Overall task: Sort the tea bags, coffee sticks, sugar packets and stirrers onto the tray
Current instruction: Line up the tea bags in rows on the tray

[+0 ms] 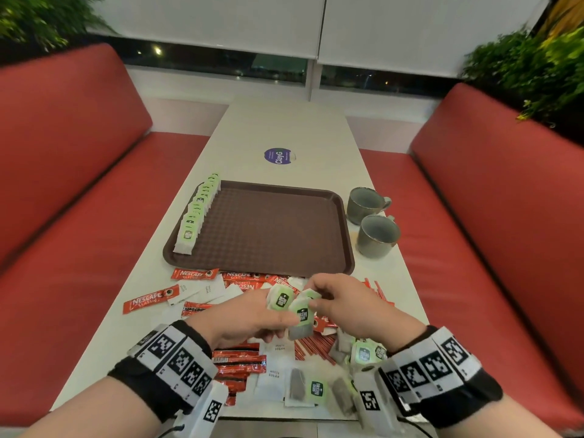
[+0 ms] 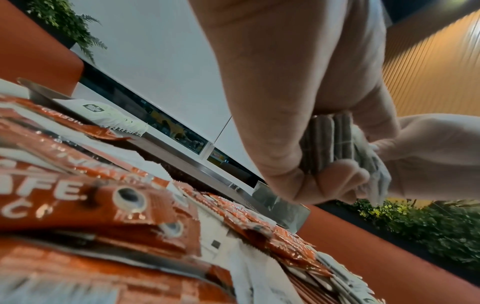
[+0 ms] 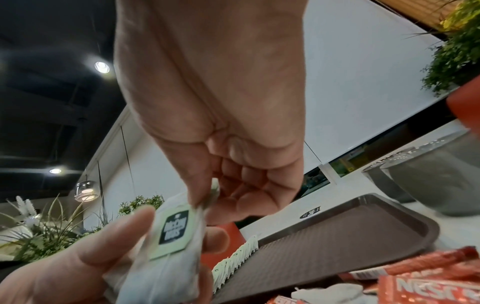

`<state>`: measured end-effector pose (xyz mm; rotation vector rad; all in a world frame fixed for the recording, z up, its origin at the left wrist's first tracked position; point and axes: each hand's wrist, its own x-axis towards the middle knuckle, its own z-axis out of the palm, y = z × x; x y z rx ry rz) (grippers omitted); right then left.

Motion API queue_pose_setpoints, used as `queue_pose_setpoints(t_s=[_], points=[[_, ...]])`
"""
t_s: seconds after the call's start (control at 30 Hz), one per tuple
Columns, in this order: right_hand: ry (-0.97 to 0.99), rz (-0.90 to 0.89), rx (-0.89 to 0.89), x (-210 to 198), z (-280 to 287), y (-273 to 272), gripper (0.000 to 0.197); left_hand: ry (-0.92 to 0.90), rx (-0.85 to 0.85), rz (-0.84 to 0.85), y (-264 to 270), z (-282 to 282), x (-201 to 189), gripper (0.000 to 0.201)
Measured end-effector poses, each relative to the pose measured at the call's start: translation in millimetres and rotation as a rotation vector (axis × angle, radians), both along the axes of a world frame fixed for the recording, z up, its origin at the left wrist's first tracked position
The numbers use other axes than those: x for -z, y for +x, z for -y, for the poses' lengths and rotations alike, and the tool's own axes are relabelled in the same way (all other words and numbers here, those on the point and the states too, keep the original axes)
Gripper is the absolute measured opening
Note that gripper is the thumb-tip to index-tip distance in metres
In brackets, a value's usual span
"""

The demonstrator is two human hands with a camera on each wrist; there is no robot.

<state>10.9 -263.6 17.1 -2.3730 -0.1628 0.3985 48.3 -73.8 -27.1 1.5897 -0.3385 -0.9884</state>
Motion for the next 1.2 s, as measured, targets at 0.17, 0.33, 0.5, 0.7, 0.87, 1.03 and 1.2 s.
queue_pose_setpoints(t_s=[0.17, 0.33, 0.5, 0.7, 0.87, 1.03, 1.2], points=[[0.018, 0.092, -0.014, -2.0, -24.5, 12.1, 0.017, -0.072, -0.061, -0.077, 1.5, -10.3, 2.7, 0.02], [0.136, 0.159, 0.247, 13.7, -47.5, 23.1, 0.021, -0.109, -0.242, -0.025, 6.5, -27.7, 2.8, 0.011], [0.193, 0.006, 0.283, 26.4, -77.1, 33.1, 0.012, -0.088, -0.341, 0.057, 16.2, -48.9, 5.6, 0.012], [0.345, -0.084, 0.209, 27.5, -107.4, 58.6, 0.011, -0.125, -0.442, -0.038, 27.7, -84.7, 10.6, 0.016], [0.432, -0.237, 0.114, 26.2, -137.1, 88.2, 0.009, -0.169, -0.576, -0.138, 40.4, -120.0, 9.3, 0.024], [0.33, -0.288, -0.01, 21.4, -170.8, 115.7, 0.01, -0.173, -0.629, -0.182, 48.6, -152.3, 11.5, 0.027], [0.268, -0.285, -0.096, 23.2, -196.3, 126.9, 0.02, -0.235, -0.639, -0.241, 56.6, -172.3, 12.6, 0.023]])
